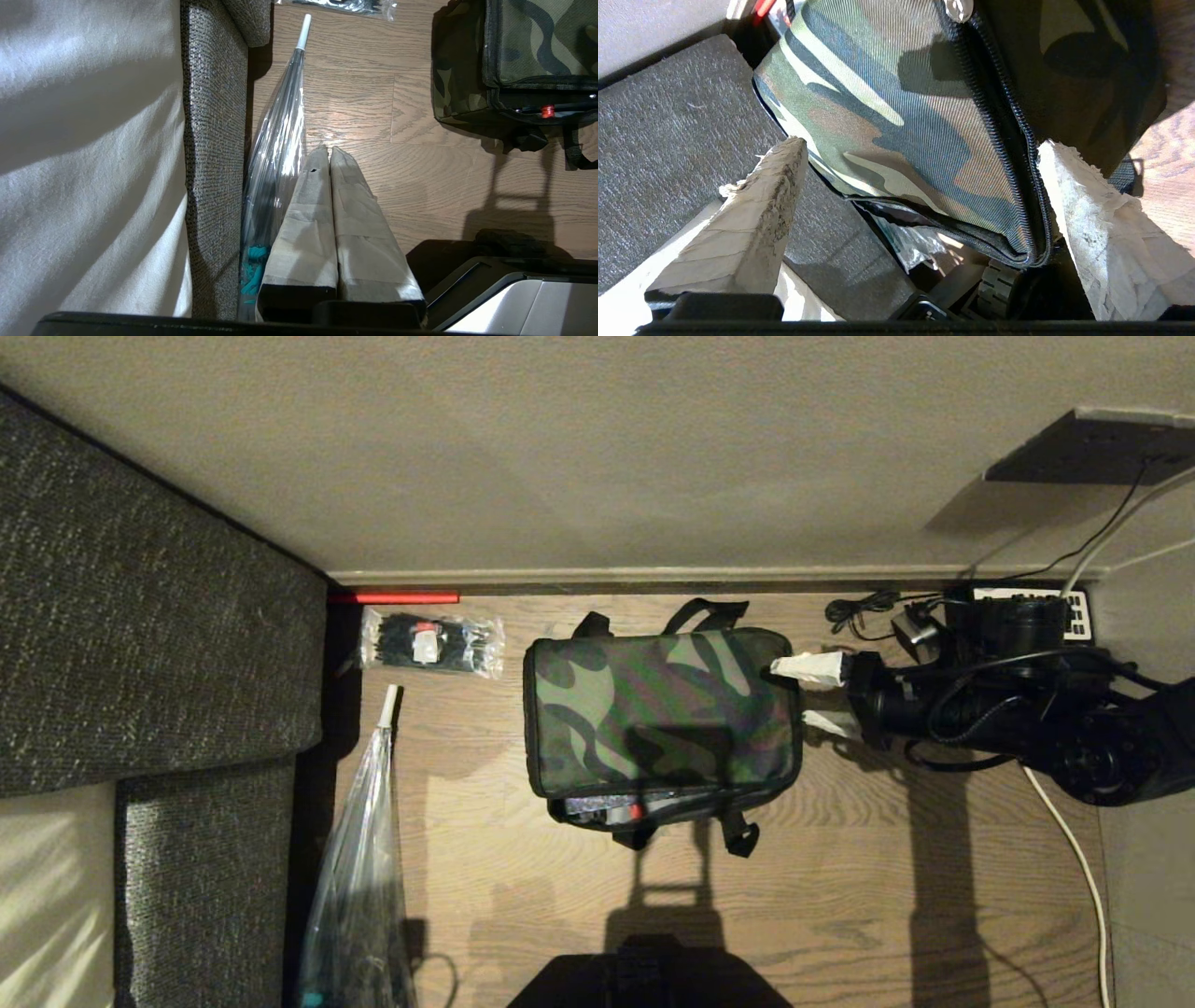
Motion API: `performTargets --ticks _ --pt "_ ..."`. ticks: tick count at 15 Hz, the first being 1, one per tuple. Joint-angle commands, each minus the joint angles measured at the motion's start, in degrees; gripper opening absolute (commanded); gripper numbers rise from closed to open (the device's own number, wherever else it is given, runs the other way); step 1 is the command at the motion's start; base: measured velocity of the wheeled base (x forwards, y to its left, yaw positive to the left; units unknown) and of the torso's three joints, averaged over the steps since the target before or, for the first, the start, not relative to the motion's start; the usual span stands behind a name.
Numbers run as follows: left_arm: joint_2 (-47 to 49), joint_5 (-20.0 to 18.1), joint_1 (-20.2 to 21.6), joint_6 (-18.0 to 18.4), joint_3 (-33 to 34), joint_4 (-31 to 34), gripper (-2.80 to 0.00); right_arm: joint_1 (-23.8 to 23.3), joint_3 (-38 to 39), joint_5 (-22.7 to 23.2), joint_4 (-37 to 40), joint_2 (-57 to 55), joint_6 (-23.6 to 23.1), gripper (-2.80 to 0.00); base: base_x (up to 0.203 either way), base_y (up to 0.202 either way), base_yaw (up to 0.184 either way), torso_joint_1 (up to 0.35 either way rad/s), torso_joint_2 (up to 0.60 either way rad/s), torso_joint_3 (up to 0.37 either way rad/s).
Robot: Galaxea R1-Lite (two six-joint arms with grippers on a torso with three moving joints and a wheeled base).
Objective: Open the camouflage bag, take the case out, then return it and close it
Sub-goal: Open the top of the storage box
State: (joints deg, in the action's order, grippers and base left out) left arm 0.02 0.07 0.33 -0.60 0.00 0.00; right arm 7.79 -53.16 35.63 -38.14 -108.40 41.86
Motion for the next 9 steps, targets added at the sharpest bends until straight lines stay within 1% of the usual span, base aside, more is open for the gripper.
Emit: performTargets --ticks 1,6,9 --pt "-0.11 0.01 0.02 -0.02 0.14 0.00 -2.80 0.25 0.08 0.23 -0.26 -0.63 0.24 0.00 0.000 0.000 0.000 0.000 0.00 0.000" --pt "-0.11 0.01 0.02 -0.07 0.09 0.00 -2.80 0.49 0.66 -0.03 0.17 -0.43 0.56 0.00 0.000 0.000 0.000 0.000 0.00 0.000" --pt "-0.11 0.01 0.02 -0.02 0.09 0.00 -2.80 1.86 1.48 -0.04 0.60 -0.67 0.74 0.00 0.000 0.000 0.000 0.000 0.00 0.000"
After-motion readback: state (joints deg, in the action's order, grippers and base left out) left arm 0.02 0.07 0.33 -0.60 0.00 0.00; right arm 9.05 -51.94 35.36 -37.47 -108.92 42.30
